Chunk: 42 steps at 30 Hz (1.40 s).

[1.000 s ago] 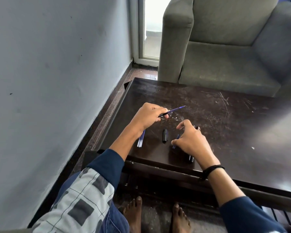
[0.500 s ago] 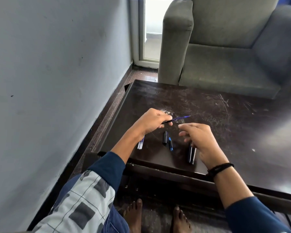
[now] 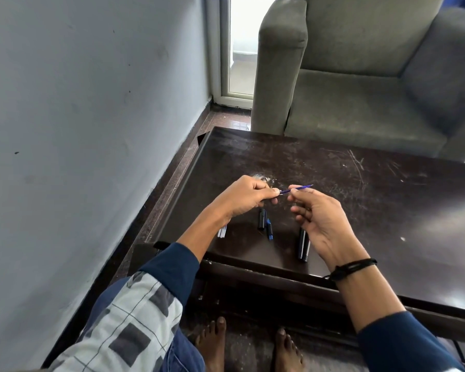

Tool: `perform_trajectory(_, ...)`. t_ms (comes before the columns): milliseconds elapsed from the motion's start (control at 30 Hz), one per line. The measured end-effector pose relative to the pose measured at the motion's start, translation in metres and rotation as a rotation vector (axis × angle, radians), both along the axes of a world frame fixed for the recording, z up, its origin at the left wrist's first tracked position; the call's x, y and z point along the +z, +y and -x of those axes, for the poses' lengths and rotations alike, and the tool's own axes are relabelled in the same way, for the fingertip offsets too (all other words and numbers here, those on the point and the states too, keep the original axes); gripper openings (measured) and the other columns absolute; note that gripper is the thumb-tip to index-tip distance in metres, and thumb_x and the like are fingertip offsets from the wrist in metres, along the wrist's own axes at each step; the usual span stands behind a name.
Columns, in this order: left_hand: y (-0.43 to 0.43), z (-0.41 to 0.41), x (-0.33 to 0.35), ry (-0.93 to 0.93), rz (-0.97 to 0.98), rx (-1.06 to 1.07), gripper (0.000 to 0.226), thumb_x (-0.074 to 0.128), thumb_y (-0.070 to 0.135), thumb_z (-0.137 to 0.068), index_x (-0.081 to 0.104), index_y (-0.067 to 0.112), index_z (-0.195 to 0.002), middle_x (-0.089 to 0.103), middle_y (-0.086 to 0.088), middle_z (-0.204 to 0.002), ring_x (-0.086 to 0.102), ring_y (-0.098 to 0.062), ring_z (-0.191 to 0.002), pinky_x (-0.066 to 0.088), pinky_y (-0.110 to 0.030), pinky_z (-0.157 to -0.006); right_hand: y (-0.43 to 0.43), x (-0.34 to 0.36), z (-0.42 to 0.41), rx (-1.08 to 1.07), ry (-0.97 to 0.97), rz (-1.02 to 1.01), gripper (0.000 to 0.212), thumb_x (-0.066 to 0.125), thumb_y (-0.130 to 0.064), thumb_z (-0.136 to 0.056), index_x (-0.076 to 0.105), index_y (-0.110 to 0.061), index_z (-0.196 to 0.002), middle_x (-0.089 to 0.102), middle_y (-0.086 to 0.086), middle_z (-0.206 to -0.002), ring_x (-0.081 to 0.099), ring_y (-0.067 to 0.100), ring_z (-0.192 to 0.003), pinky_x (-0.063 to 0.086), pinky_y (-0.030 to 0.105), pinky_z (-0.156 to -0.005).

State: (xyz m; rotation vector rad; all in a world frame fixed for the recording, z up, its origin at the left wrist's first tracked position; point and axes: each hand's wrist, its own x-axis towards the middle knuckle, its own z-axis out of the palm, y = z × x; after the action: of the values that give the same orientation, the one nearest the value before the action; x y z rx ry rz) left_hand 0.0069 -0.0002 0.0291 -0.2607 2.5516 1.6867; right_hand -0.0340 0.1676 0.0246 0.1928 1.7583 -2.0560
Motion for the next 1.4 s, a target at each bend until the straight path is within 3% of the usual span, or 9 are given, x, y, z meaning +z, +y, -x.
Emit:
perform_trajectory(167,-0.004,0.000,-0.001,-0.007,0.004,0.012,0.032,0.060,0.034,-0.099,0.078,0.010,-0.088,0.052,0.020,-0.045,0.048,0.003,-0.053,0.048,-0.025,-0.087,0.011,0.011,0.010,-0.207,0.064,0.041,0.002,0.069,-0.012,-0.094,0.070,-0.010,-0.095,0.076,0.005,-0.085,0.069,0.013,-0.065,0.050,0.019,-0.054)
perform_trajectory(300,-0.009,0.003,-0.006,0.010,-0.004,0.081,0.031,0.060,0.037,-0.099,0.078,0.014,-0.090,0.049,0.016,-0.045,0.052,-0.006,-0.063,0.043,-0.019,-0.089,0.036,0.026,0.025,-0.293,0.192,-0.020,0.003,0.066,-0.010,-0.092,0.065,-0.011,-0.089,0.079,0.010,-0.079,0.073,0.015,-0.064,0.050,0.017,-0.049)
perform_trajectory(400,-0.013,0.005,-0.011,0.043,-0.001,0.141,0.028,0.058,0.035,-0.100,0.077,0.019,-0.087,0.051,0.011,-0.053,0.055,-0.009,-0.069,0.047,-0.028,-0.092,0.057,0.023,0.039,-0.207,0.292,-0.350,0.006,0.070,-0.012,-0.088,0.071,-0.008,-0.085,0.076,0.007,-0.069,0.068,0.010,-0.053,0.052,0.020,-0.050)
perform_trajectory(533,-0.016,0.005,-0.009,0.067,0.014,0.196,0.023,0.057,0.027,-0.101,0.075,0.022,-0.089,0.058,0.005,-0.065,0.051,0.001,-0.059,0.043,-0.023,-0.071,0.068,0.011,0.044,-0.015,0.303,-0.957,0.013,0.073,-0.022,-0.078,0.076,-0.016,-0.067,0.072,-0.002,-0.057,0.074,0.022,-0.068,0.061,0.039,-0.076)
perform_trajectory(667,-0.018,0.004,-0.008,0.065,0.021,0.222,0.019,0.057,0.028,-0.101,0.075,0.024,-0.100,0.063,0.005,-0.072,0.054,-0.004,-0.067,0.044,-0.025,-0.074,0.062,0.006,0.038,0.109,0.231,-1.217,0.008,0.072,-0.017,-0.071,0.076,-0.013,-0.065,0.071,0.003,-0.056,0.073,0.027,-0.073,0.061,0.038,-0.080)
perform_trajectory(767,-0.020,0.003,-0.006,0.075,0.007,0.233,0.019,0.057,0.026,-0.101,0.075,0.021,-0.103,0.064,0.004,-0.073,0.052,-0.005,-0.065,0.044,-0.027,-0.074,0.055,-0.001,0.034,0.168,0.234,-1.254,0.009,0.068,-0.015,-0.077,0.075,-0.011,-0.072,0.068,0.000,-0.049,0.072,0.024,-0.068,0.057,0.032,-0.073)
perform_trajectory(867,-0.024,0.001,-0.002,0.096,-0.007,0.242,0.019,0.058,0.025,-0.100,0.075,0.019,-0.104,0.064,0.003,-0.075,0.050,-0.005,-0.062,0.043,-0.025,-0.070,0.050,-0.006,0.032,0.225,0.223,-1.251,0.008,0.070,-0.016,-0.078,0.074,-0.010,-0.076,0.068,-0.001,-0.049,0.073,0.023,-0.068,0.059,0.035,-0.078)
perform_trajectory(1067,-0.044,-0.004,0.008,0.126,-0.027,0.312,0.020,0.057,0.023,-0.101,0.073,0.017,-0.112,0.065,0.002,-0.081,0.050,-0.003,-0.062,0.039,-0.016,-0.056,0.051,-0.007,0.032,0.226,0.254,-1.242,0.023,0.071,-0.023,-0.078,0.076,-0.013,-0.058,0.070,-0.002,-0.052,0.074,0.025,-0.064,0.062,0.040,-0.076)
perform_trajectory(1400,-0.063,-0.009,0.021,0.142,-0.050,0.351,0.016,0.060,0.023,-0.100,0.073,0.017,-0.108,0.065,0.001,-0.084,0.051,-0.007,-0.064,0.041,-0.014,-0.056,0.033,0.006,0.018,0.206,0.440,-1.245,0.022,0.062,-0.030,-0.086,0.074,-0.024,-0.069,0.074,0.002,-0.072,0.069,0.031,-0.078,0.052,0.036,-0.069)
